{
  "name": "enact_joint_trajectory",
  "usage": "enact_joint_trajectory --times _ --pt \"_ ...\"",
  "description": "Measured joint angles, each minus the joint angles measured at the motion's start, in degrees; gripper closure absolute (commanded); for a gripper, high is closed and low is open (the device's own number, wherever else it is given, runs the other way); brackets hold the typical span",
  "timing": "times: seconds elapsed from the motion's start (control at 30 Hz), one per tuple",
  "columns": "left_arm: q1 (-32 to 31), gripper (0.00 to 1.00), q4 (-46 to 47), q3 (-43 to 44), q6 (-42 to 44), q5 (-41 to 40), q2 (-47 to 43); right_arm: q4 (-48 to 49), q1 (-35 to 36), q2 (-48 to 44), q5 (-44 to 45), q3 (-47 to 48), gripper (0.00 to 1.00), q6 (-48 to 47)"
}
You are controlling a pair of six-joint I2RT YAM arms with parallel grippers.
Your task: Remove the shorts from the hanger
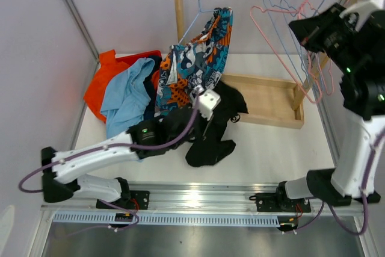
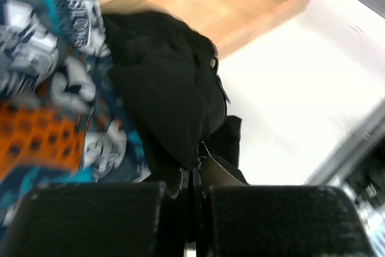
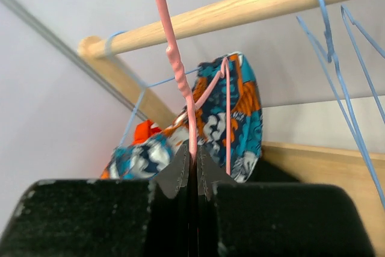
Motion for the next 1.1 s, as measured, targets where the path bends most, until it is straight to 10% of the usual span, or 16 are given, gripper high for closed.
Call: enact_joint_trajectory --times 0.4,0.73,0.77,0.9,1.1 --pt "-7.34 1.00 -26.18 5.92 -5.64 -24.46 -20.90 7.82 -0.07 17.31 2.21 -0.85 1.00 1.38" --pt "14.80 1.00 -24.74 10.93 7.10 -20.65 -21.77 16.02 0.00 3.37 2.45 -22.69 0.99 0.90" --pt "18.34 1.00 -24.22 11.45 8.39 -19.34 -21.33 16.39 0.00 1.95 2.45 -24.37 0.96 0.79" --pt "30.36 1.00 -22.84 16.28 11.32 -14.21 -17.59 16.92 0.04 -3.96 1.92 -30.34 0.25 0.31" --pt "45.88 1.00 -20.37 30.69 10.14 -3.39 -5.92 16.87 0.07 -8.85 1.75 -37.51 0.01 -0.09"
